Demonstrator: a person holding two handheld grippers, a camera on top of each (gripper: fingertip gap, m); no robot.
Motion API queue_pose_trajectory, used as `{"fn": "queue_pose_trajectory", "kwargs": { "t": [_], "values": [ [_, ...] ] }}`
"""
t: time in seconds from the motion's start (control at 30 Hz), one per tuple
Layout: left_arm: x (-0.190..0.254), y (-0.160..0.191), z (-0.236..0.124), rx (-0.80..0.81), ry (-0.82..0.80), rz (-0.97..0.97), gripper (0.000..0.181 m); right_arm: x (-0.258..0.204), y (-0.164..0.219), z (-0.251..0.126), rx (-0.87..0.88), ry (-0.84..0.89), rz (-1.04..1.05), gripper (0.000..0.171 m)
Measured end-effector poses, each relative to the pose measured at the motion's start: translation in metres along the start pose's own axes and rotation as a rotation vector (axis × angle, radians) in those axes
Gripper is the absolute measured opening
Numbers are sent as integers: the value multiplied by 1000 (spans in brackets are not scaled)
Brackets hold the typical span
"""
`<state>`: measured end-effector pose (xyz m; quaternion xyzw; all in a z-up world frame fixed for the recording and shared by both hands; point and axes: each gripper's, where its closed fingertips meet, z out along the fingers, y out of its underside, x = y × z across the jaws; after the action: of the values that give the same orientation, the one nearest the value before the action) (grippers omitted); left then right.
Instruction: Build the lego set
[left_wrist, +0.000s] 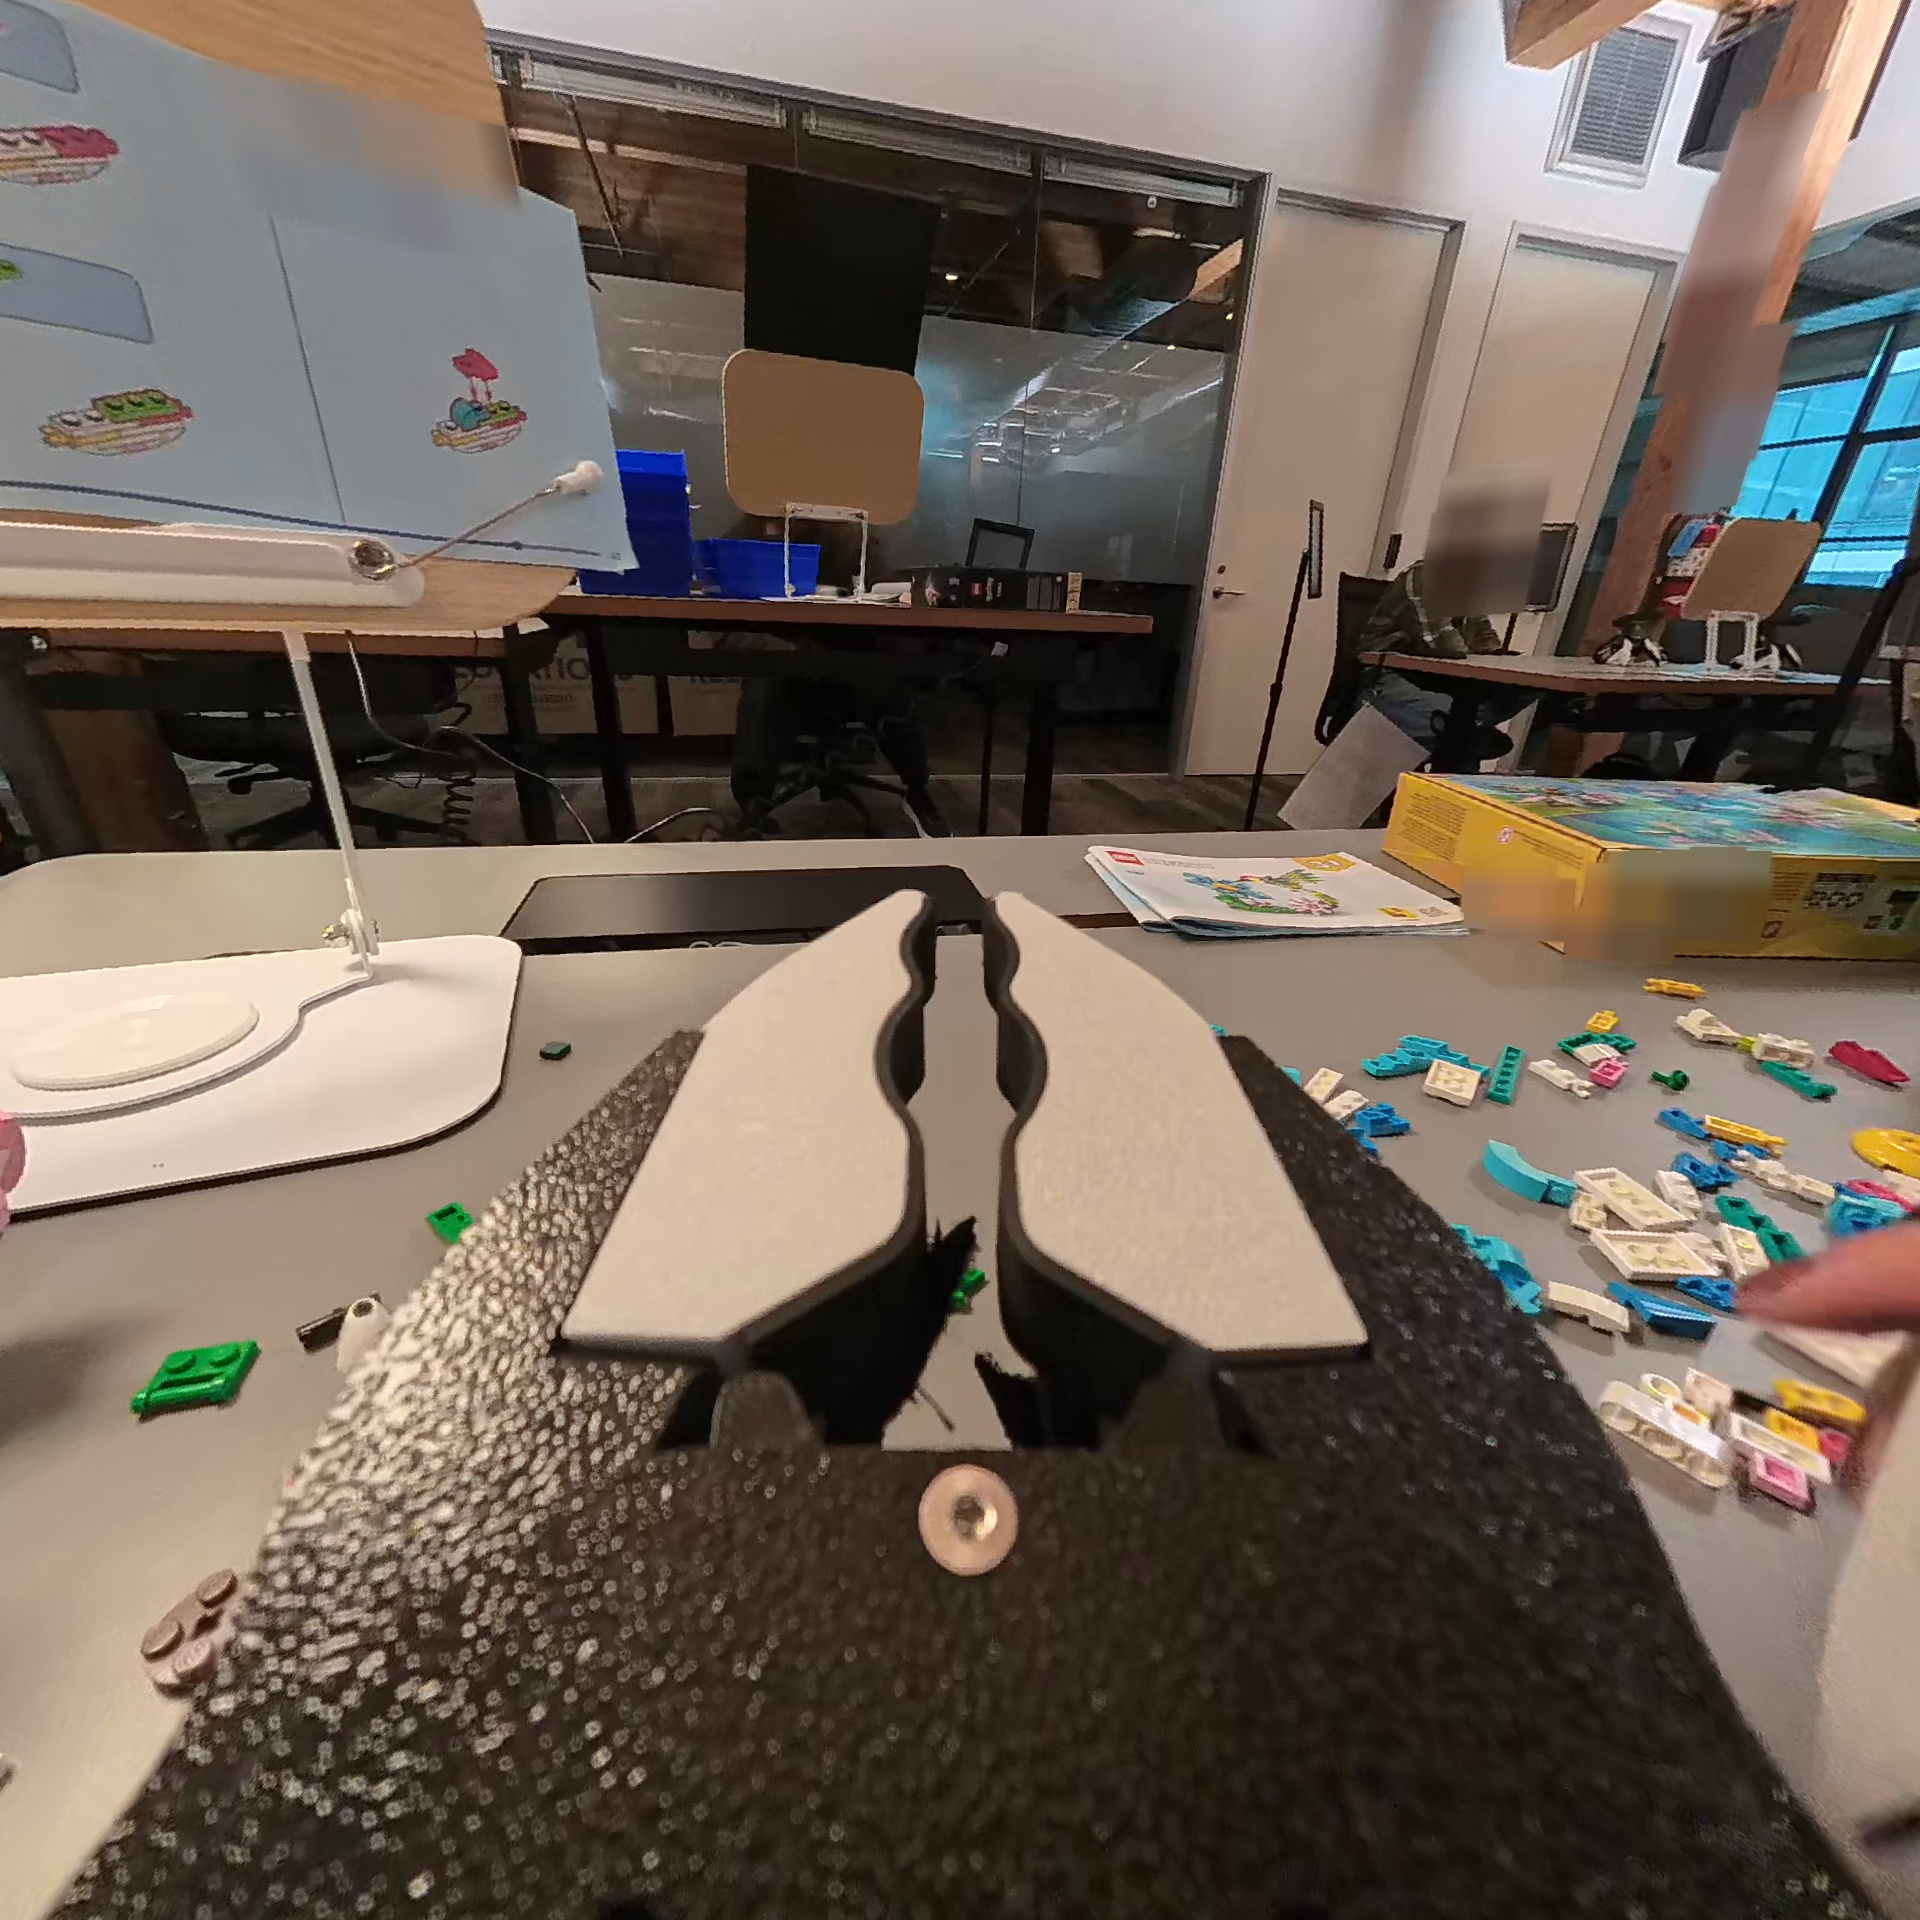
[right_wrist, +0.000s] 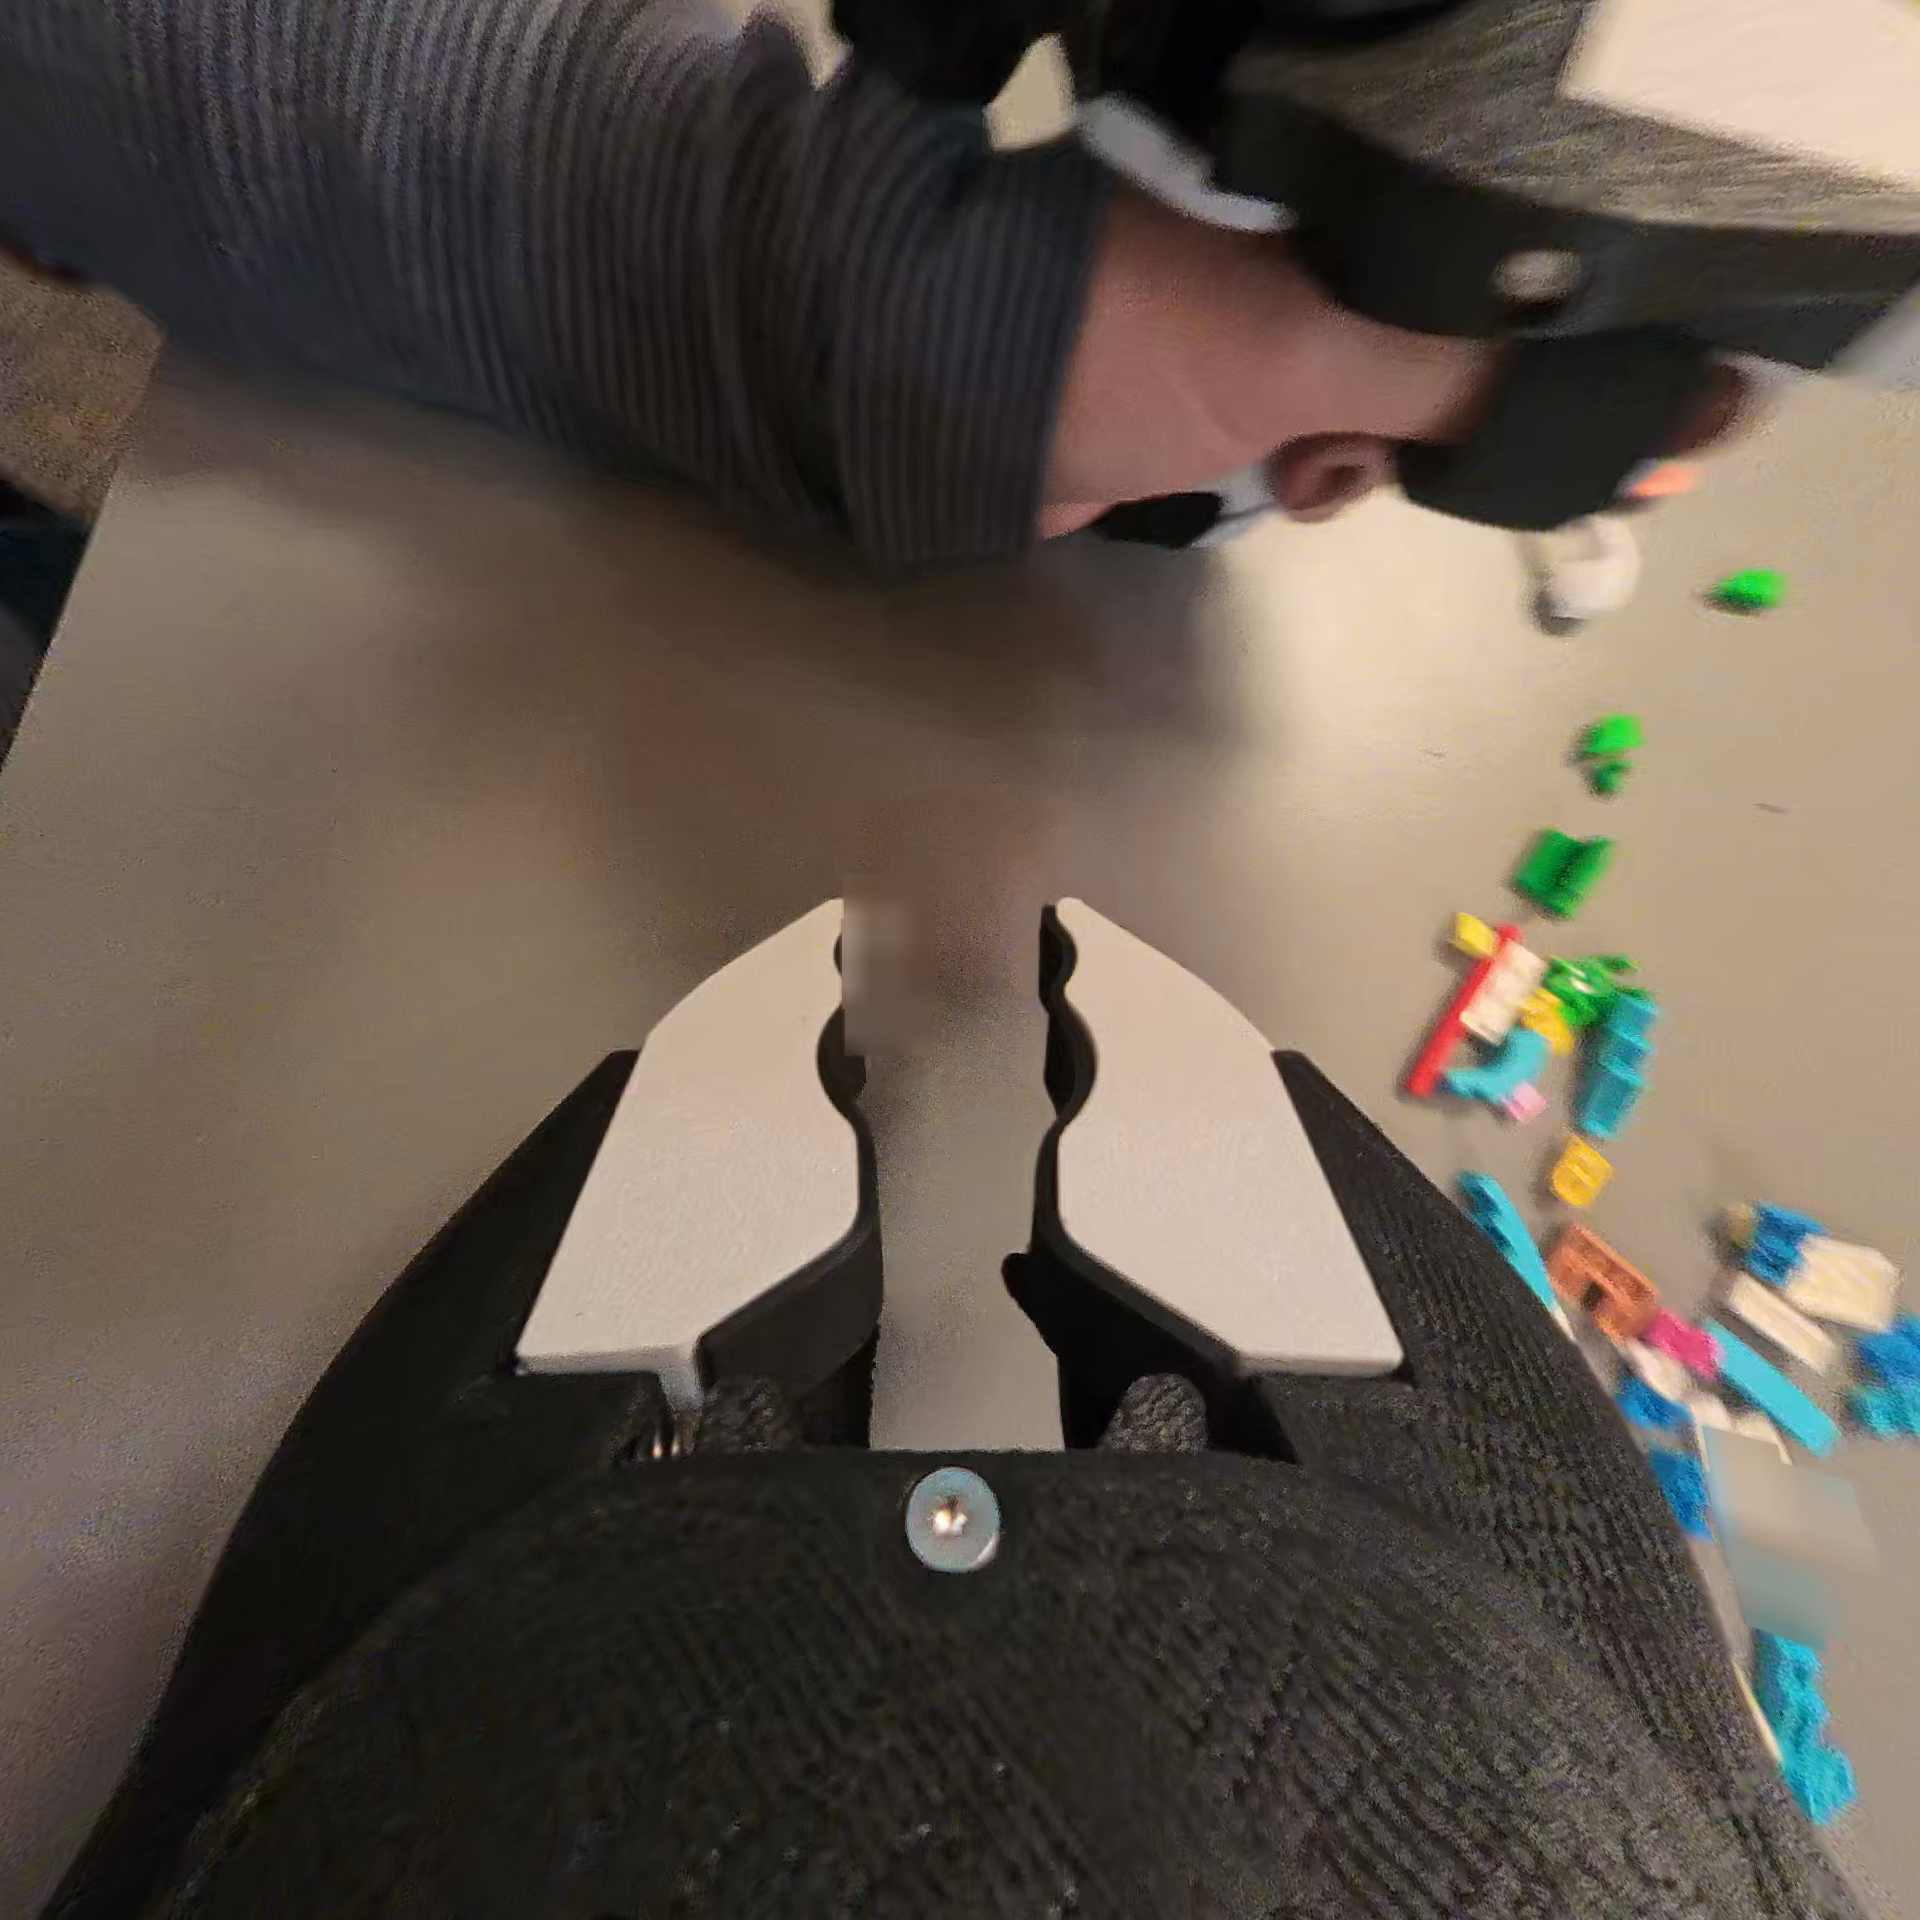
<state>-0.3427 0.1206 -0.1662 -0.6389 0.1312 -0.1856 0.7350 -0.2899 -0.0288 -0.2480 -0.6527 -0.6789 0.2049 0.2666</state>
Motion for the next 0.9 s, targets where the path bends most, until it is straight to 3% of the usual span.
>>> {"fn": "queue_pose_trajectory", "kwargs": {
  "t": [0.03,0.2,0.4,0.53,0.73,0.9],
  "values": [
    [-1,0,0,1,-1,-10,8,6,1,-11,42,52,21,30],
    [-3,0,0,3,-1,-36,8,32,40,-73,139,247,196,30],
    [-6,-2,-1,12,-13,-49,8,45,138,-141,-75,443,381,27],
    [-10,-3,-2,17,-21,-62,8,41,176,-173,-158,536,433,25],
    [-7,0,0,3,-8,-73,7,31,193,-186,-140,541,520,22],
    [-4,2,1,-7,4,-68,7,31,173,-158,-65,486,477,18]
  ]
}}
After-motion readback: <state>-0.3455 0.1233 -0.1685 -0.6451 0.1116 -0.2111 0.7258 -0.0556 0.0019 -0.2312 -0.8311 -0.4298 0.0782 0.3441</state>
